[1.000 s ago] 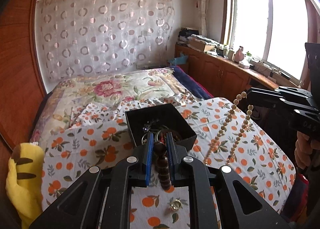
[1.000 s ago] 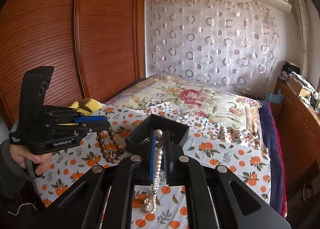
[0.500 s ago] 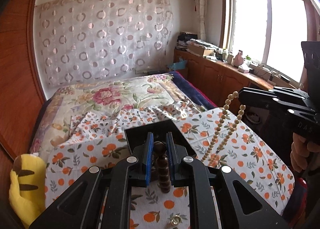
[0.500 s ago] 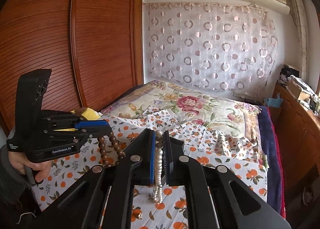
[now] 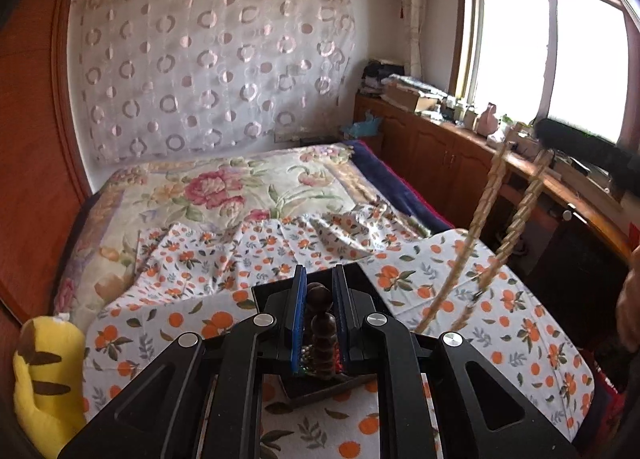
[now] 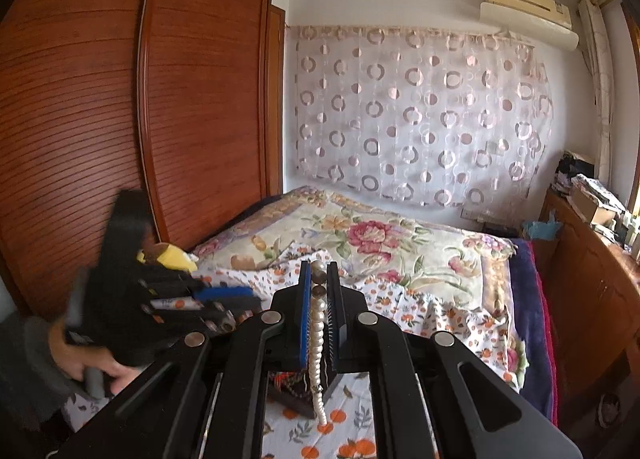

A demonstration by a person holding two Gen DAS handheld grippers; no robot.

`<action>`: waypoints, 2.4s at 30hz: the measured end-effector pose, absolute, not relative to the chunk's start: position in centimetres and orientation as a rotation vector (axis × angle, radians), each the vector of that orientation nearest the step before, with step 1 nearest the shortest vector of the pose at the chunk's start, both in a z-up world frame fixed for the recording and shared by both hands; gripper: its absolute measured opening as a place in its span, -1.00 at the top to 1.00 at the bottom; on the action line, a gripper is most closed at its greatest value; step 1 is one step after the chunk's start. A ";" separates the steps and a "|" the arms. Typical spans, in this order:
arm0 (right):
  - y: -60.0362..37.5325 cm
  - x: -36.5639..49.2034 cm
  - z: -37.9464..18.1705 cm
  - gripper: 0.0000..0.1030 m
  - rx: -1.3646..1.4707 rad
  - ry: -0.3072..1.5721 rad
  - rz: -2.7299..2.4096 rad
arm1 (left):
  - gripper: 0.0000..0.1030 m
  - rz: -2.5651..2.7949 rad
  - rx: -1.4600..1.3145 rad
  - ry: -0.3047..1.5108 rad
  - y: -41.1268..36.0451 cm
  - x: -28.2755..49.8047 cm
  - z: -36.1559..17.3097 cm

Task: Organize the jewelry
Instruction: 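Lower the bead bracelet into the black box with the left gripper while the right gripper drops the pearls in, then grasp the gold ring with the left gripper while the right gripper grasps the small gold charm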

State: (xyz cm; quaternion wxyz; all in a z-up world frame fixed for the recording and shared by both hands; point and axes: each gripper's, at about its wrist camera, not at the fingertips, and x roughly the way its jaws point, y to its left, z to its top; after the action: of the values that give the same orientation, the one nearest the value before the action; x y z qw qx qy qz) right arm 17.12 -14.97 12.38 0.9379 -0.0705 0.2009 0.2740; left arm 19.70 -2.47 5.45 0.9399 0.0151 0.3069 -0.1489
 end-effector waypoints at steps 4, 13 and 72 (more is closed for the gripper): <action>-14.1 18.2 12.9 0.83 -0.128 0.407 0.567 | 0.76 -0.295 0.025 0.667 -2.3 20.7 3.7; -11.8 20.4 9.3 0.83 -0.145 0.491 0.561 | 0.75 -0.290 0.028 0.678 -2.0 20.0 2.6; -13.8 11.5 -9.2 0.85 -0.258 0.850 0.633 | 0.03 -0.382 0.170 0.891 -4.1 8.8 -8.3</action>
State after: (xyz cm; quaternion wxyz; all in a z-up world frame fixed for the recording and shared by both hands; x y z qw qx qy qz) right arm 11.54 -13.84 -9.15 0.8549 -0.1229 0.4044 0.3009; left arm 8.79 -4.06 -8.27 0.8812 0.0817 0.4279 -0.1834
